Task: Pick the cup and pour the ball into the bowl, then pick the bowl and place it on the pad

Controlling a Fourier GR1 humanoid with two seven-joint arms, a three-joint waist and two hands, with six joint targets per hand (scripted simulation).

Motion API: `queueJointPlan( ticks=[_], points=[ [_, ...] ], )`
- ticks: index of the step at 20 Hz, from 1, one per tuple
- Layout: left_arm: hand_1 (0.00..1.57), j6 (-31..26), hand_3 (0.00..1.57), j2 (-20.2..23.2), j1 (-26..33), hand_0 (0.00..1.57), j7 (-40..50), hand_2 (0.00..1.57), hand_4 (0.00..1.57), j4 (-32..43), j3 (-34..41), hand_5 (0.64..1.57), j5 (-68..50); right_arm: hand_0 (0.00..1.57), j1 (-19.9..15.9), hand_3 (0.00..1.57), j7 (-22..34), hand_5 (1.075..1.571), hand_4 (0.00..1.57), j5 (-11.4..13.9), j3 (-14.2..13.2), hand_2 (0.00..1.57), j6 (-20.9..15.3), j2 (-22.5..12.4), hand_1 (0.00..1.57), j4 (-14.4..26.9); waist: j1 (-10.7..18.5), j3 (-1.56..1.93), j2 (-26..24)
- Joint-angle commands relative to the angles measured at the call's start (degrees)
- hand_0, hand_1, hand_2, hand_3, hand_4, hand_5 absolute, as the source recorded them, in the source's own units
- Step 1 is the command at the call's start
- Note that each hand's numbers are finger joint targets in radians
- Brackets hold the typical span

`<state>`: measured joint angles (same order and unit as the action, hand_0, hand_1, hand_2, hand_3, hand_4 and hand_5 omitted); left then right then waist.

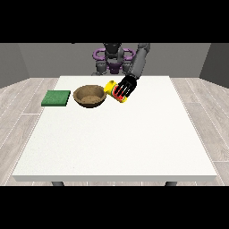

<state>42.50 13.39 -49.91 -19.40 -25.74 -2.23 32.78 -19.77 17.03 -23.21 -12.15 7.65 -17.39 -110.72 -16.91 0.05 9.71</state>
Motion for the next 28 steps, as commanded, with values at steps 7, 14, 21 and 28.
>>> queueJointPlan(
  ticks=[7,14,21,28],
  points=[
    [1.35,11.14,1.57,-1.11,-7.06,1.35,19.77,1.57,0.84,10.88,-13.53,1.550,22.51,0.00,0.38,0.00,-2.28,1.564,0.36,3.04,3.54,0.00,0.36,2.51,0.00,4.01,-1.17,0.10,-2.78],
    [1.37,3.84,1.46,-8.08,-11.62,1.37,31.98,1.39,0.91,18.10,-26.93,1.483,38.60,0.00,0.54,0.00,-4.82,1.566,0.38,4.62,2.23,0.00,0.07,3.01,0.00,11.78,3.19,0.13,-7.83],
    [1.51,-7.58,1.57,-13.18,-15.11,1.51,41.63,1.57,1.06,21.48,-38.87,1.501,51.62,0.00,3.41,0.00,-4.11,1.566,0.38,5.16,2.52,0.00,-0.15,3.99,0.00,16.22,5.05,0.06,-14.82],
    [1.50,-16.15,1.57,-13.35,-9.82,1.50,46.98,1.57,1.06,9.69,-42.81,1.507,56.22,0.00,0.74,0.00,-7.13,1.564,0.38,4.01,-0.30,0.00,1.51,2.42,0.00,20.25,6.24,-0.04,-13.44]
  ],
)
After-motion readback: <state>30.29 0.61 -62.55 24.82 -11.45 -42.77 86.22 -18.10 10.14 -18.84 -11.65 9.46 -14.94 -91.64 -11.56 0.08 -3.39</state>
